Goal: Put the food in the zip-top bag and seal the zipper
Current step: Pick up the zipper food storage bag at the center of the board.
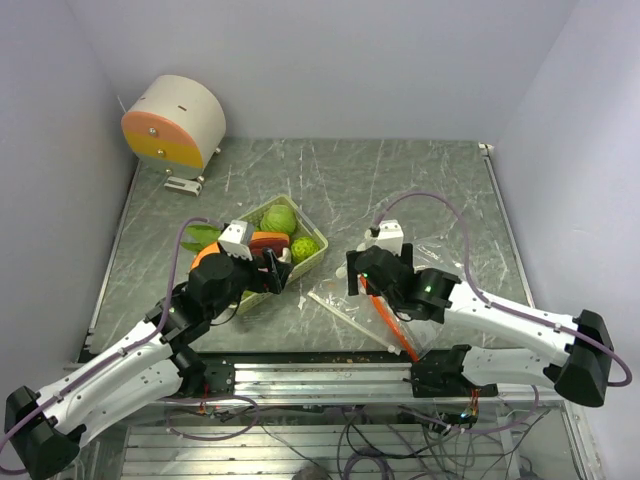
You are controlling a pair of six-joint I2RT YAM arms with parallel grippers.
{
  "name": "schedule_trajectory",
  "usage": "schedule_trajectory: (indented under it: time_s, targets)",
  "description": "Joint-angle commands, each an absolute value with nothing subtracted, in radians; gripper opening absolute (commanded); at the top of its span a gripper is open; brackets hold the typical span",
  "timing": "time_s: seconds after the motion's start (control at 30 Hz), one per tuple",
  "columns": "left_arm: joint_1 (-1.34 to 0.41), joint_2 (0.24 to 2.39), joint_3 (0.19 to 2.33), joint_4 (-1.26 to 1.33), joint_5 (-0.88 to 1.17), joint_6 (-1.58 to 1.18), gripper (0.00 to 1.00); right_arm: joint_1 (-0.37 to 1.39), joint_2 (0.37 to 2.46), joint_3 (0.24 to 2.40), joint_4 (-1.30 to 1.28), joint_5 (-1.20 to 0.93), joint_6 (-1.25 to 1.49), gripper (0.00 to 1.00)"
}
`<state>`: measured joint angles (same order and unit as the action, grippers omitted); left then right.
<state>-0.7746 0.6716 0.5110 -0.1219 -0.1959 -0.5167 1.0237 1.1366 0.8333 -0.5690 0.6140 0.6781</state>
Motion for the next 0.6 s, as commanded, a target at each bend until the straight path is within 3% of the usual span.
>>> schedule_trajectory:
  time_s: [0.0, 0.33, 0.57]
  targets:
    - [-0.768, 0.657, 0.536, -0.131, -0.208, -0.522, 0.95, 1.020, 1.078, 0.810, -0.544, 0.623, 0.676, 1.00]
    - [-0.768, 0.654, 0.534, -0.137, -0.213, -0.526, 0.95, 1.021, 0.957, 0.733, -0.497, 0.589, 0.624, 1.00]
    - [-0.767, 0.655, 0.532, -0.134, -0.216, -0.532, 0.95, 1.023, 1.079, 0.739, -0.536, 0.557, 0.635, 1.00]
